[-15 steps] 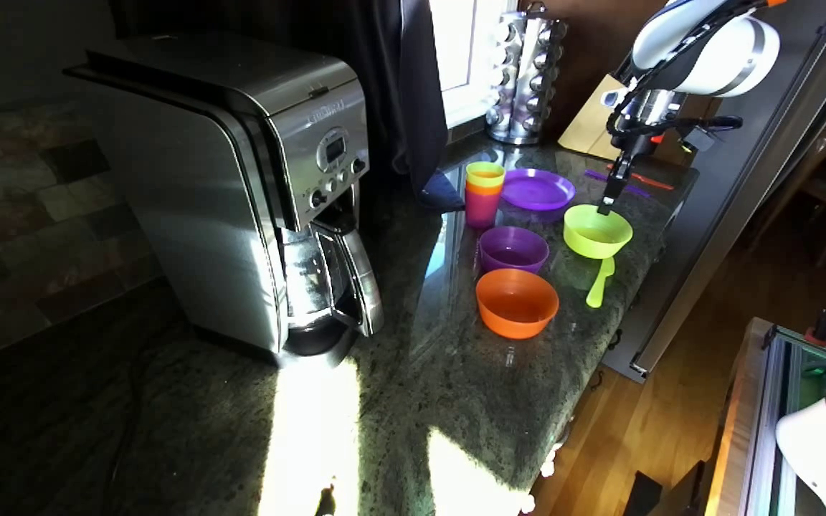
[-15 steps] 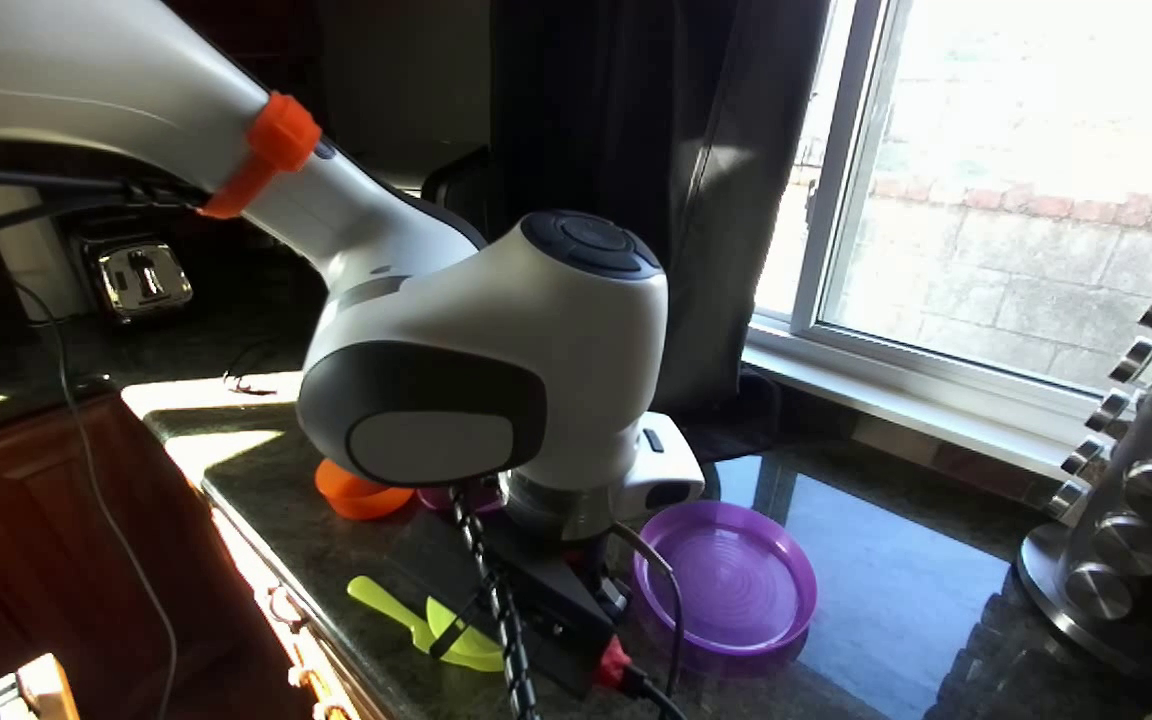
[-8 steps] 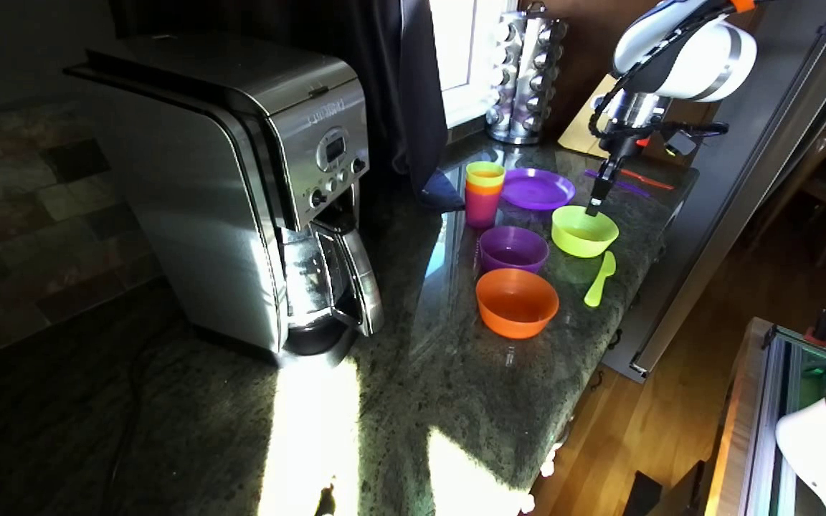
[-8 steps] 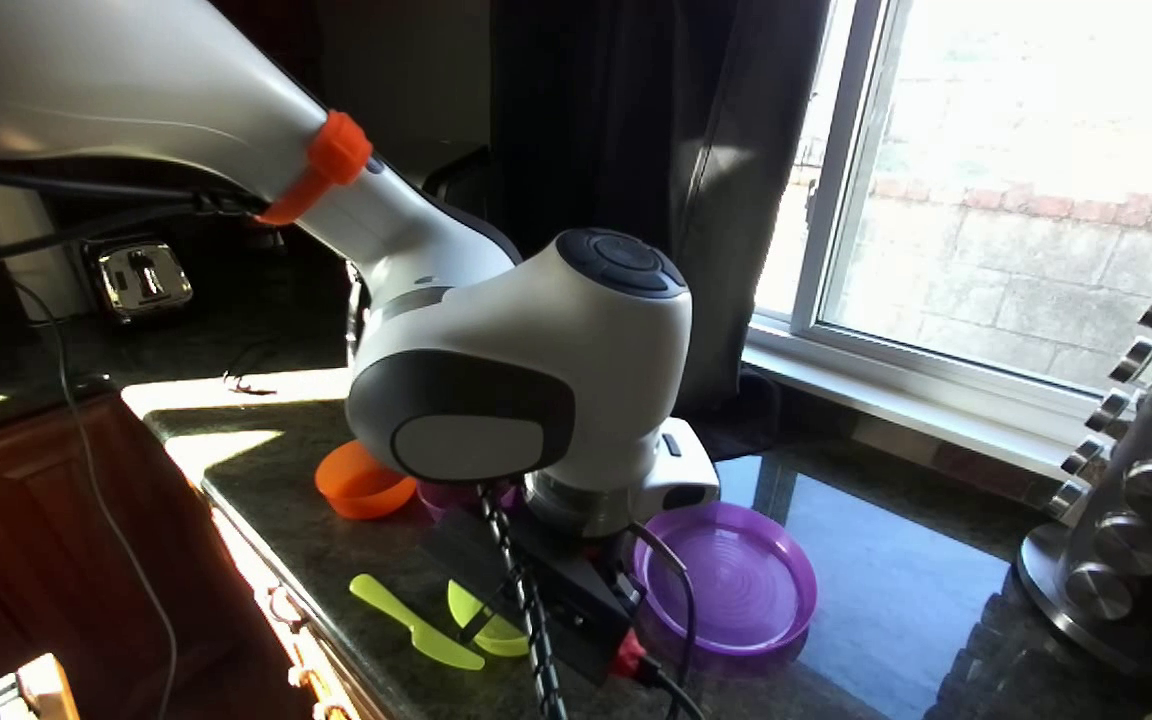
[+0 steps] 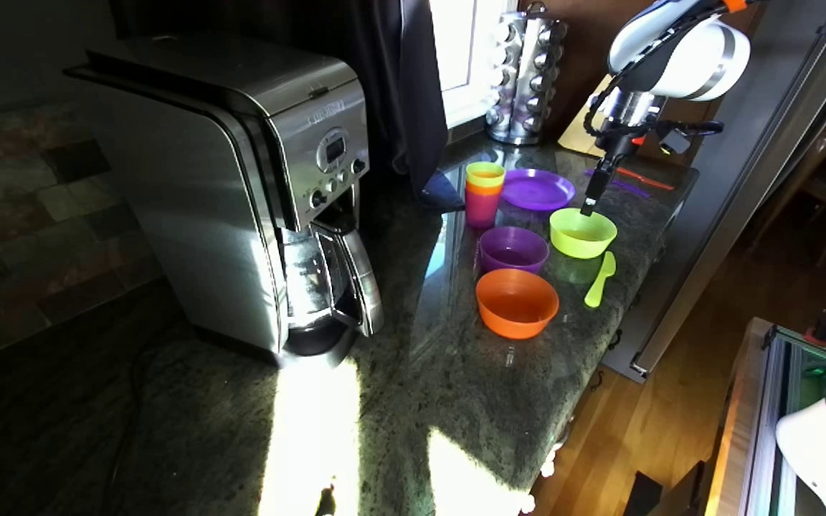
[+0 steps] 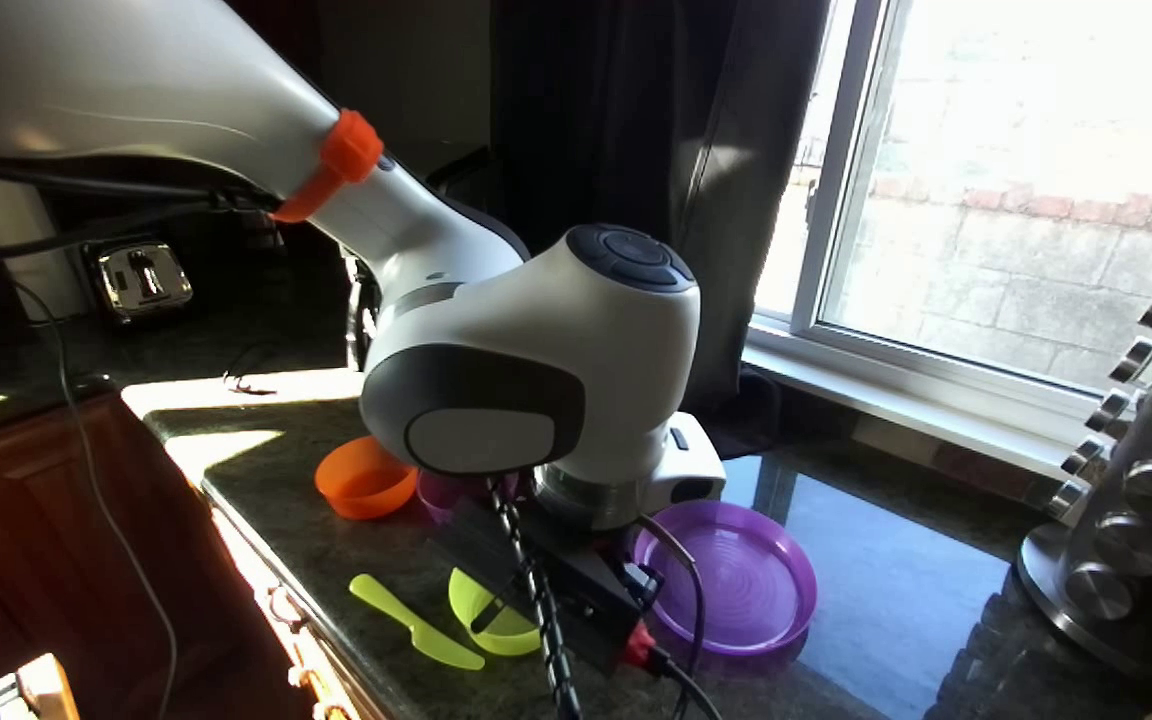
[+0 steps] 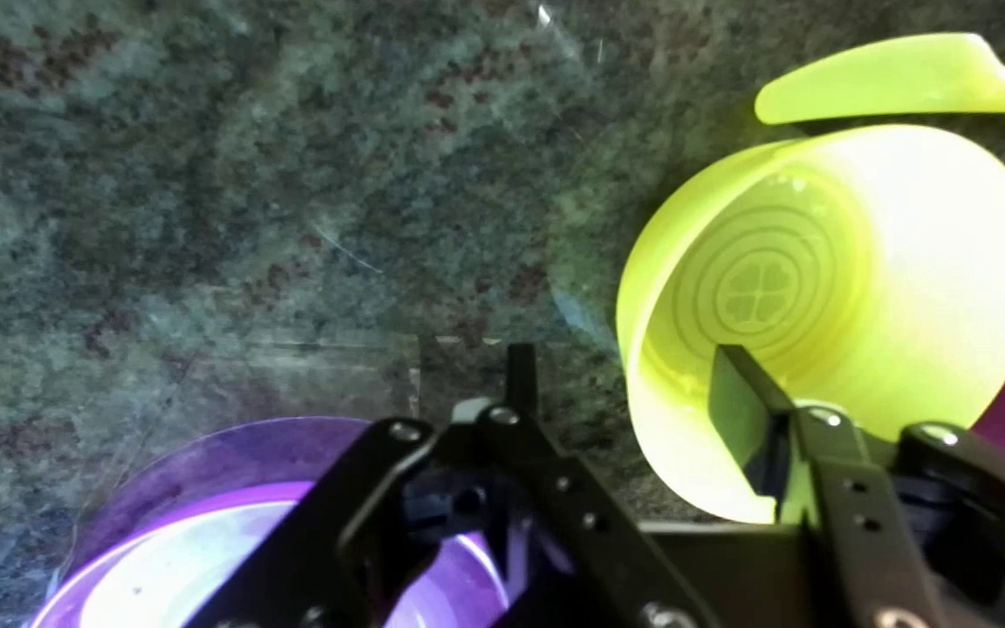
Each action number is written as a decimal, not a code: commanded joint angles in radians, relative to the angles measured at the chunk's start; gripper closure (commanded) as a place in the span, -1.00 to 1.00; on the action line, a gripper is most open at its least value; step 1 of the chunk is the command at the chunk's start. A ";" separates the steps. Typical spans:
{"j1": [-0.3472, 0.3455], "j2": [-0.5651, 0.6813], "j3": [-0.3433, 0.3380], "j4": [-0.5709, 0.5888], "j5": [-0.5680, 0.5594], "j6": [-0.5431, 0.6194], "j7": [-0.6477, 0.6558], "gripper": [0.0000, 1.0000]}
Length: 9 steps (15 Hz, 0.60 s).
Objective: Unstack the bowls
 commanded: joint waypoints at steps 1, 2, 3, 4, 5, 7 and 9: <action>-0.023 -0.059 0.016 -0.025 -0.003 -0.005 0.016 -0.73; -0.022 -0.075 0.016 -0.029 -0.005 -0.010 0.023 -0.91; -0.020 -0.098 0.018 -0.038 -0.022 -0.012 0.053 -0.98; -0.016 -0.120 0.021 -0.046 -0.034 -0.008 0.080 -1.00; -0.011 -0.149 0.026 -0.055 -0.045 -0.018 0.110 -1.00; 0.000 -0.218 0.043 -0.079 -0.064 -0.051 0.194 -1.00; 0.014 -0.297 0.071 -0.110 -0.087 -0.083 0.280 -1.00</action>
